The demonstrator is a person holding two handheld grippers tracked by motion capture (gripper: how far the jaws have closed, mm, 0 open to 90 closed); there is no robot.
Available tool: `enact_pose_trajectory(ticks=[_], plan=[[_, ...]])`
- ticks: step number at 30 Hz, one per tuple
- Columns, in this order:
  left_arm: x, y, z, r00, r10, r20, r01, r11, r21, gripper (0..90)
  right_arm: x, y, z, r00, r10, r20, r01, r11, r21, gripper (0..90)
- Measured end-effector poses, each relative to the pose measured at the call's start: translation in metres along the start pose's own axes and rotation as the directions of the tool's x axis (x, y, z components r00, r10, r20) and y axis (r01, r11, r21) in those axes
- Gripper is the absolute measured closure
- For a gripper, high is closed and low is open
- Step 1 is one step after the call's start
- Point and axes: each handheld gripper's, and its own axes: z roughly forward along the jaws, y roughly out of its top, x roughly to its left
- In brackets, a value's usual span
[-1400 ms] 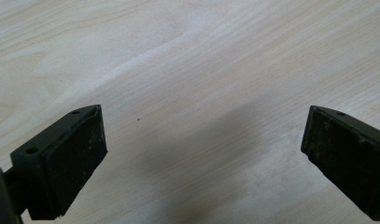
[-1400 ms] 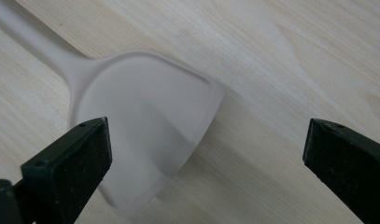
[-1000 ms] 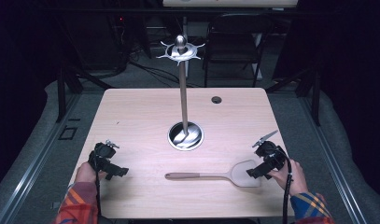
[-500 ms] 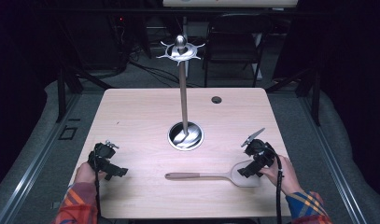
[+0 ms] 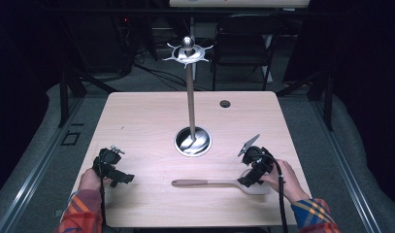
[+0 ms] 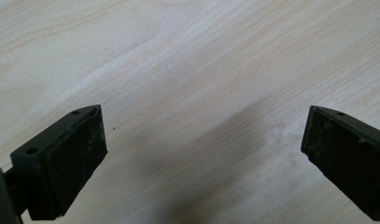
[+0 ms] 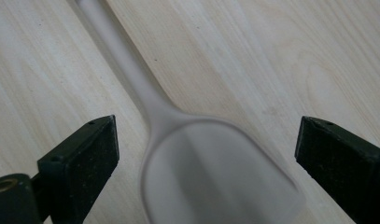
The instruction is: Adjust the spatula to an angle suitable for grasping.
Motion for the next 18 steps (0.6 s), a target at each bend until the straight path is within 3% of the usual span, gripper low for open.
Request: enact_pose_trajectory(ticks=[14,18], plan=[[-0.005,0.002,-0.001,0.9999,0.011,0.008,-0.011,0.9999,-0.012,0.0,0.022,0.025,0.017,0.9909,-0.123,-0.054,0.125,0.992,0.022,22.1],[-0.003,0.001,0.000,1.0000,0.004,0.008,-0.004,0.9999,-0.010,0.0,0.030,0.035,0.026,0.9811,-0.185,-0.057,0.189,0.979,0.075,29.2]])
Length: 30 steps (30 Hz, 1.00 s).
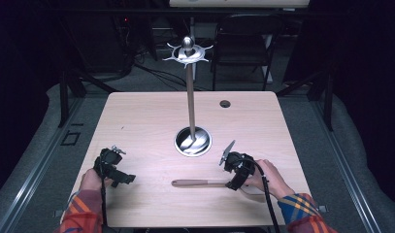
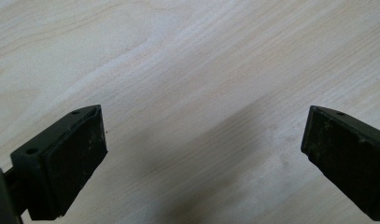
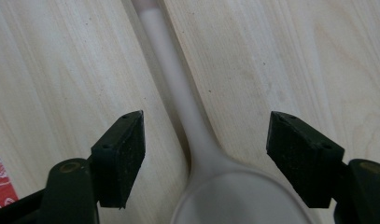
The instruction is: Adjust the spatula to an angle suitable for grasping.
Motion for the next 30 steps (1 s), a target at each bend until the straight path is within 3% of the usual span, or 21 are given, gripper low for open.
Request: enact_pose_trajectory(ticks=[5,6,12,15,24,30], plan=[[0.002,0.000,0.001,1.0000,0.006,0.002,-0.006,1.0000,0.005,0.0,0.000,0.006,0.004,0.9997,-0.020,-0.011,0.020,1.000,0.010,37.0],[0.002,0.001,0.001,1.0000,0.008,0.002,-0.008,1.0000,0.004,0.0,0.001,0.009,0.006,0.9992,-0.039,-0.012,0.040,0.999,0.024,44.5],[0.002,0.001,0.001,0.9999,0.013,0.000,-0.013,0.9999,0.006,0.0,0.004,0.013,0.010,0.9969,-0.078,-0.011,0.079,0.996,0.047,52.0],[0.003,0.001,0.002,0.9999,0.015,0.002,-0.015,0.9998,0.014,0.0,0.006,0.018,0.015,0.9928,-0.119,-0.014,0.120,0.990,0.071,59.0],[0.002,0.002,0.002,0.9996,0.028,0.000,-0.028,0.9994,0.020,0.0,0.014,0.028,0.024,0.9785,-0.206,-0.007,0.206,0.972,0.118,67.7],[0.001,0.002,0.002,0.9996,0.028,-0.003,-0.027,0.9993,0.024,0.0,0.015,0.031,0.028,0.9740,-0.227,-0.006,0.225,0.964,0.143,70.1]])
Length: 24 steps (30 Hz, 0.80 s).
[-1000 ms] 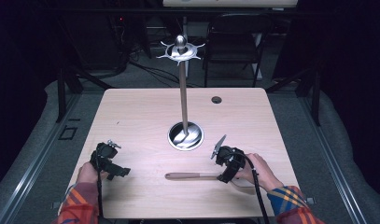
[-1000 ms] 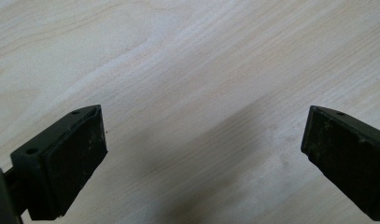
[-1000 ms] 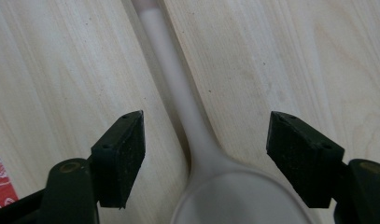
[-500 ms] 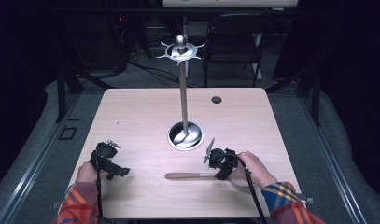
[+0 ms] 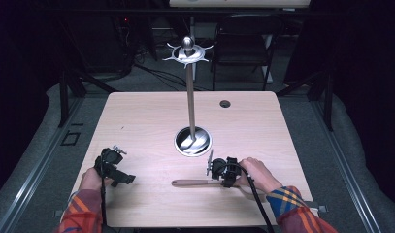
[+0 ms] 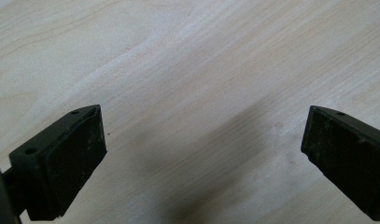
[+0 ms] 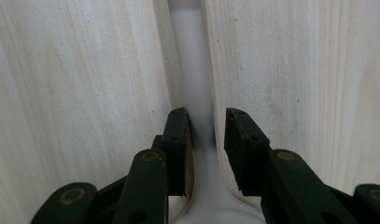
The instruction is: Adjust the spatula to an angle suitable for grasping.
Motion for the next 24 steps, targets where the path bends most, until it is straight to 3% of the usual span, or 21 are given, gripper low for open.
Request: enact_pose_trajectory(ticks=[16,24], plan=[[0.0004,-0.0002,-0.0014,1.0000,0.006,-0.006,-0.006,1.0000,-0.003,0.0,0.0028,0.0065,0.0047,0.9989,-0.047,0.001,0.047,0.998,0.034,76.9],[0.0008,-0.0008,-0.0025,1.0000,0.004,-0.008,-0.004,1.0000,-0.006,0.0,0.0002,0.0028,0.0026,0.9996,-0.019,0.018,0.019,0.999,0.029,78.5]])
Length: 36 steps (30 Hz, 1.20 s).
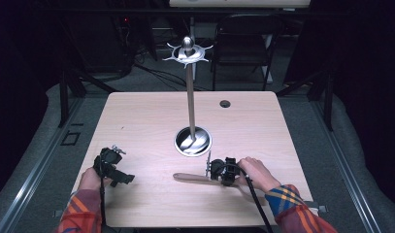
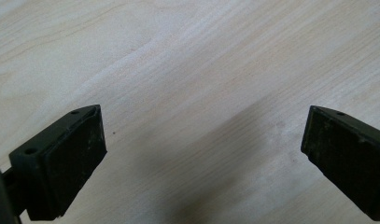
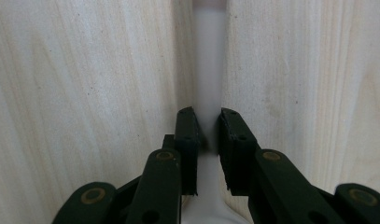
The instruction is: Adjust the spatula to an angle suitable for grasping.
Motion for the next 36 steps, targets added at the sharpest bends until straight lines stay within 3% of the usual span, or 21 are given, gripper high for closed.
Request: enact_pose_trajectory(ticks=[11,14,18,24,25,32,33,34,35,36], plan=[[0.000,-0.001,-0.001,1.0000,0.001,-0.009,-0.001,1.0000,-0.002,0.0,-0.001,-0.004,-0.010,0.9978,0.060,0.028,-0.060,0.998,-0.011,78.5],[0.001,-0.001,-0.001,1.0000,-0.002,-0.009,0.002,1.0000,0.000,0.0,-0.006,-0.011,-0.014,0.9927,0.116,0.034,-0.116,0.993,-0.016,78.5],[0.001,-0.001,-0.001,0.9999,-0.003,-0.010,0.002,1.0000,-0.002,0.0,-0.009,-0.018,-0.017,0.9873,0.153,0.044,-0.152,0.988,-0.018,78.4],[0.001,-0.002,-0.002,0.9999,-0.003,-0.011,0.003,1.0000,-0.002,0.0,-0.016,-0.027,-0.021,0.9713,0.230,0.060,-0.229,0.973,-0.019,78.3],[0.001,-0.002,-0.002,0.9999,-0.004,-0.010,0.004,1.0000,-0.002,0.0,-0.018,-0.028,-0.023,0.9715,0.235,0.029,-0.235,0.972,-0.005,78.4],[0.001,-0.001,-0.001,1.0000,-0.001,-0.008,0.001,1.0000,-0.001,0.0,-0.023,-0.034,-0.027,0.9606,0.271,0.063,-0.274,0.960,0.060,78.4],[0.001,-0.001,-0.001,1.0000,-0.001,-0.008,0.001,1.0000,-0.001,0.0,-0.023,-0.037,-0.022,0.9531,0.295,0.066,-0.295,0.955,-0.007,78.3],[0.001,-0.001,-0.001,1.0000,-0.001,-0.007,0.001,1.0000,-0.001,0.0,-0.025,-0.036,-0.028,0.9528,0.292,0.082,-0.299,0.949,0.097,78.3],[0.001,-0.001,-0.001,1.0000,0.000,-0.007,0.000,1.0000,-0.001,0.0,-0.025,-0.036,-0.028,0.9528,0.292,0.082,-0.299,0.949,0.097,78.3],[0.001,-0.001,-0.001,1.0000,0.000,-0.007,0.000,1.0000,0.000,0.0,-0.026,-0.035,-0.031,0.9525,0.288,0.100,-0.299,0.945,0.133,78.3]])
